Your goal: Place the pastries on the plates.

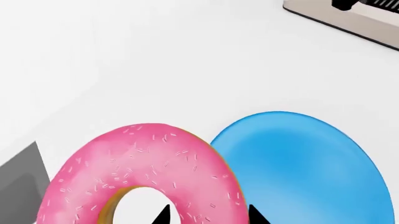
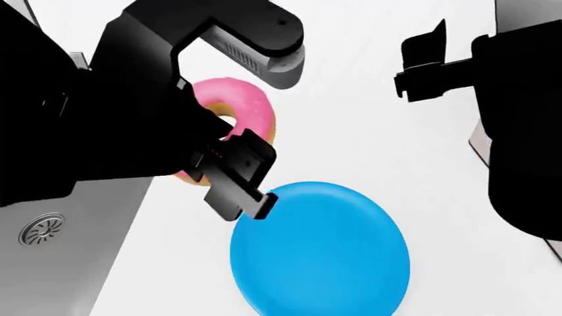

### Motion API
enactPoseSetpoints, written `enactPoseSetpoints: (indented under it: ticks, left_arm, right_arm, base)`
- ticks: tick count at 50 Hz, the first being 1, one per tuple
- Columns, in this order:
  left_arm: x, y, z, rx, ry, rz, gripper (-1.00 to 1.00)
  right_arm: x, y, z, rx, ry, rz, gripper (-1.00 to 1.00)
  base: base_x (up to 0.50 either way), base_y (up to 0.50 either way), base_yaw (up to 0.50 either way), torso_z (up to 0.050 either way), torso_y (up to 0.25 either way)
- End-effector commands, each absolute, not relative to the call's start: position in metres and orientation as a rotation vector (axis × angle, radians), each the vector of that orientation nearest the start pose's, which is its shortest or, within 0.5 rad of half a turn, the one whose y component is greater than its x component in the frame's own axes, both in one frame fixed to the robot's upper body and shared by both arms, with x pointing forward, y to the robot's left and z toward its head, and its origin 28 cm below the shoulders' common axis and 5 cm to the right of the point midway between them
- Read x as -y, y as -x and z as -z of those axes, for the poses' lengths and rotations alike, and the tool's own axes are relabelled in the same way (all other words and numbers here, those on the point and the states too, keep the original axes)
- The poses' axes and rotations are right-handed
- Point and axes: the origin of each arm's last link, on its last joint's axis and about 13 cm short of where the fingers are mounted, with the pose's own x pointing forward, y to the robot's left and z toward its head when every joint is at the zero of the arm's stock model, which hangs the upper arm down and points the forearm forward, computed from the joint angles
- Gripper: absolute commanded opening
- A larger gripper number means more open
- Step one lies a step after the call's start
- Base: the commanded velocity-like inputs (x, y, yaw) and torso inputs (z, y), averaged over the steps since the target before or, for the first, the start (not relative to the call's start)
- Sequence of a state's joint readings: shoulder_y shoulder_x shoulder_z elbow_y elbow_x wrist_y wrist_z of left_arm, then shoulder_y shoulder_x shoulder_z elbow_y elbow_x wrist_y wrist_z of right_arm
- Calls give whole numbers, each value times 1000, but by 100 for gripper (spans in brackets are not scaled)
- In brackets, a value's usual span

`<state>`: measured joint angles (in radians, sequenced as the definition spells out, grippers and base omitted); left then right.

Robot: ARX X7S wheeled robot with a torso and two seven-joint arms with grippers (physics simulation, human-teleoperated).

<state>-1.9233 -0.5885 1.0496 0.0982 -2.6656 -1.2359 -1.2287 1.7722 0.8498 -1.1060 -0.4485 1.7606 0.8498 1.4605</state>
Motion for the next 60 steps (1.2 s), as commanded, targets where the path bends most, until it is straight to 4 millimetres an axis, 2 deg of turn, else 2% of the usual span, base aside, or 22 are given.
enactPoseSetpoints:
  ticks: [1,17,35,47,60]
  left_arm:
    - [-180,-180,-397,-524,-465,650,-100]
    - [-159,-185,-402,-475,-440,716,-100]
    - [-142,-193,-387,-518,-466,790,-100]
    - [-137,-205,-368,-565,-459,806,-100]
    - [-137,-209,-361,-592,-465,799,-100]
  right_arm:
    - [105,-222,-345,130,397,308,100]
    - [107,-223,-341,119,398,303,100]
    - [105,-226,-337,116,400,295,100]
    - [105,-226,-337,116,404,295,100]
    - [107,-226,-338,121,402,310,100]
  base:
    - [0,0,0,0,0]
    - [0,0,0,0,0]
    - [0,0,0,0,0]
    - [0,0,0,0,0]
    - [0,0,0,0,0]
